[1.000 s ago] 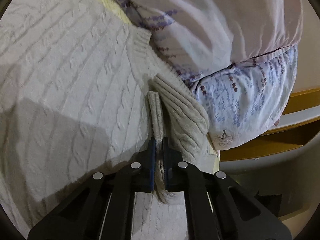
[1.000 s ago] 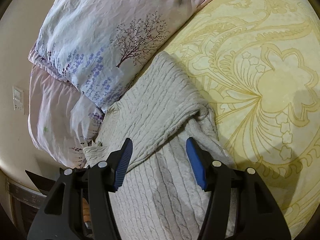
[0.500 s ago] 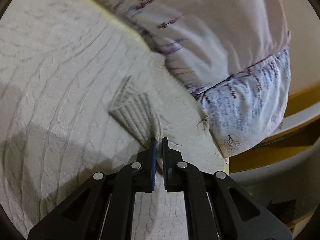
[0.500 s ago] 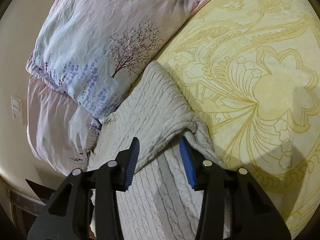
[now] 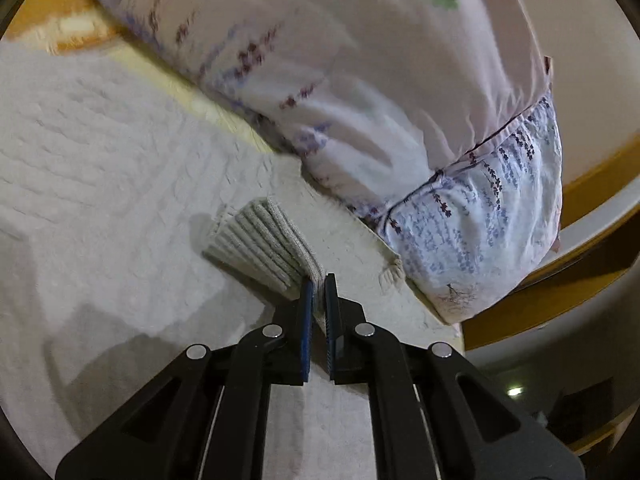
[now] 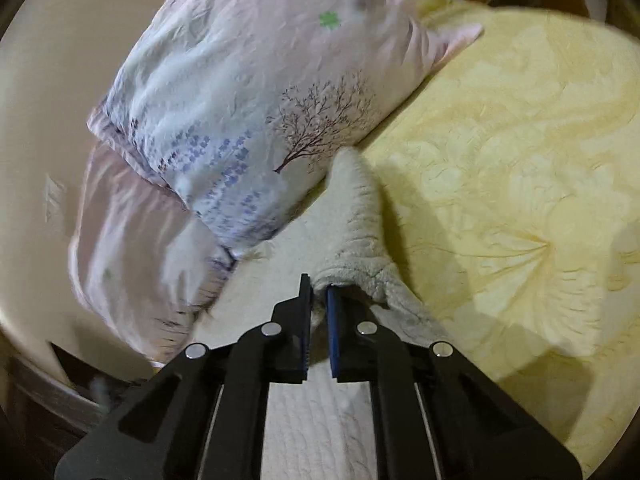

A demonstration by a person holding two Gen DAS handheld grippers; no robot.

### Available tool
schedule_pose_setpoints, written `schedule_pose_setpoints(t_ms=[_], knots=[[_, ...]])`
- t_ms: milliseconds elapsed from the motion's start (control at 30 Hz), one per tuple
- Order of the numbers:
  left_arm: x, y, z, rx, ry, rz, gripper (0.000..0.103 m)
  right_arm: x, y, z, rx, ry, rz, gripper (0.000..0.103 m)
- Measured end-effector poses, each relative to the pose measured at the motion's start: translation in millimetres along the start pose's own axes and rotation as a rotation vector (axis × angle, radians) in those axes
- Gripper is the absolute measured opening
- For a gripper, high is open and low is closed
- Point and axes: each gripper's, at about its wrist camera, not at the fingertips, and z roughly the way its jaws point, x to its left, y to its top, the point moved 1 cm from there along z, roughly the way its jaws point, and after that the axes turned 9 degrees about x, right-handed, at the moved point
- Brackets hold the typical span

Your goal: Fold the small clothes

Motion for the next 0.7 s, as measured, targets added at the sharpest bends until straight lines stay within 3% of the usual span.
schedule_pose_setpoints(t_ms=[167,500,533,633,700], knots=[[20,-18,12,0.075,0.072,-0.04,0.005,-16,-9,18,0.064,-0.077,0.044,0.007],[32,-21,-3,0.091,0.051,-0.097,0.006,-16,-18,9,0.072,-0.121,0.014,0.009],[34,-21,-9,0.084,0.059,-0.104,0.006,-16,-19,4,0.066,-0.13,0.02,0.011],[41,-18,-28,0.069,0.059,-0.107,0.007,-6,-20,-16,-0.019,-0.186,-0.027,0.035],[46,-15,-45,0.053,0.061,-0.091,0.015,8,-19,-24,-0.064,-0.216,-0.097,0.036]])
